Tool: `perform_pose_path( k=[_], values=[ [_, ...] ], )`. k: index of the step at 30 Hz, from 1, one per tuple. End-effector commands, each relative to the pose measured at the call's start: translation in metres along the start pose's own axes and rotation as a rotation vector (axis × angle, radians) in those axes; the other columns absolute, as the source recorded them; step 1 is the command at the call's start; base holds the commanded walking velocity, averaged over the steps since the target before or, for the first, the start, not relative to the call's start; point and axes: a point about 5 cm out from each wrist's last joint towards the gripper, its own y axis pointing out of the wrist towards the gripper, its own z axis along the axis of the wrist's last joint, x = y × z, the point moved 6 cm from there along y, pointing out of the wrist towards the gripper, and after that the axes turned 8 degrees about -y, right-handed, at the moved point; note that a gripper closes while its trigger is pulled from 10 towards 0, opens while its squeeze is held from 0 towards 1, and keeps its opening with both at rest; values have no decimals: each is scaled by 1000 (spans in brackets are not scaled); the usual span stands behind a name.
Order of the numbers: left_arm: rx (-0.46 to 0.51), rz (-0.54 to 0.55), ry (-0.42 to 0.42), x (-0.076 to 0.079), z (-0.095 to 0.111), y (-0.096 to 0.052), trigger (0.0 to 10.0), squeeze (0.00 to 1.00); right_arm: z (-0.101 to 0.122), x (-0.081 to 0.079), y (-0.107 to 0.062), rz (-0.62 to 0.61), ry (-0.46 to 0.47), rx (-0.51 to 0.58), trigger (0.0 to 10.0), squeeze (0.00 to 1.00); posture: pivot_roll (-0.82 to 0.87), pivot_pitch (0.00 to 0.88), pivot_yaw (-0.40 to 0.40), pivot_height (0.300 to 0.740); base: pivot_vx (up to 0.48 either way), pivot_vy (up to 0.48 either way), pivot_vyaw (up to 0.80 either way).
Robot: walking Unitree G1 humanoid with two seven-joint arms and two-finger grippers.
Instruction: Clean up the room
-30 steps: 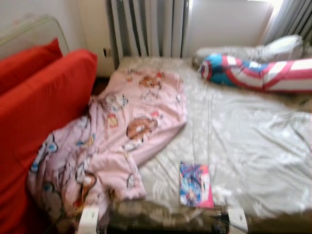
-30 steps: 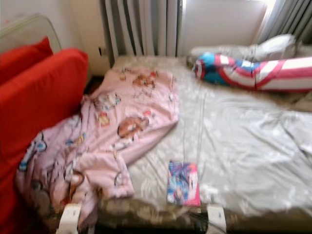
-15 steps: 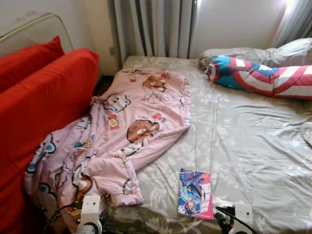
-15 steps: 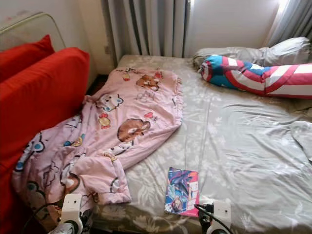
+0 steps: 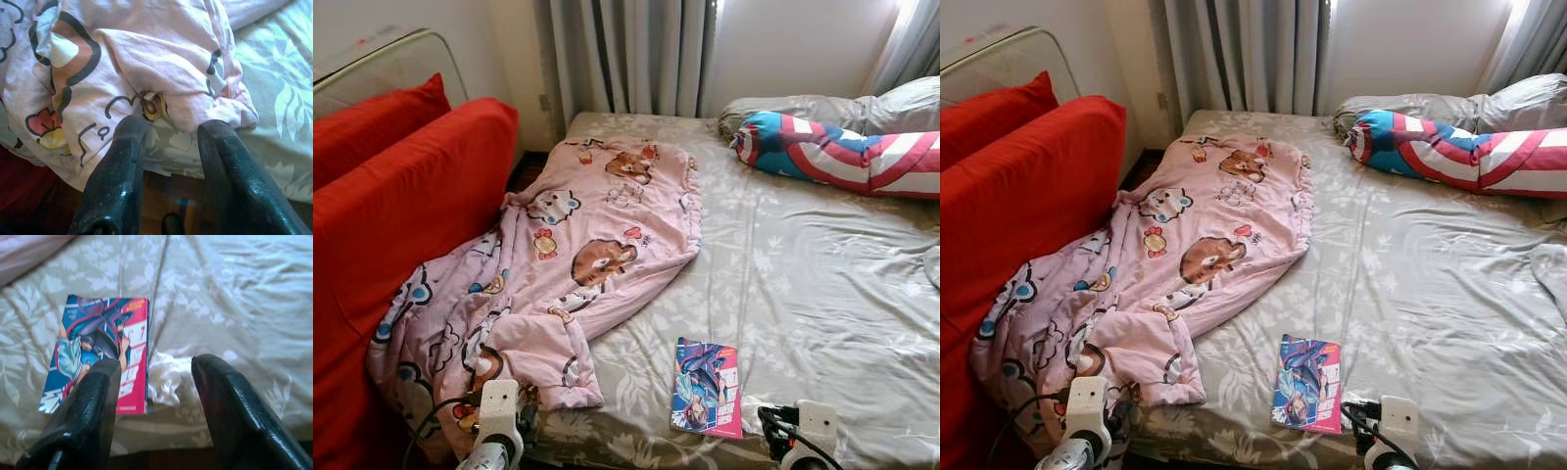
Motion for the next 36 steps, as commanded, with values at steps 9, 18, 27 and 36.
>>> perform_pose_path(
  k=[9,18,27,36],
  values=[
    [30,18,-25,-3,3,-1,10000,0,150,-40,35,20,-60,423,10000,0,-81,0,7,740,0,0,0],
    [79,-1,-39,-1,10,-2,10000,0,182,-42,33,22,-62,534,10000,0,-84,0,8,740,0,0,0],
    [730,-140,33,49,215,-1,10000,0,173,-37,34,-1,-46,500,10000,0,-90,0,9,740,0,0,0],
    [882,-138,68,64,254,-16,10000,0,172,-35,34,-13,-34,495,10000,0,-91,0,10,740,0,0,0]
  ],
)
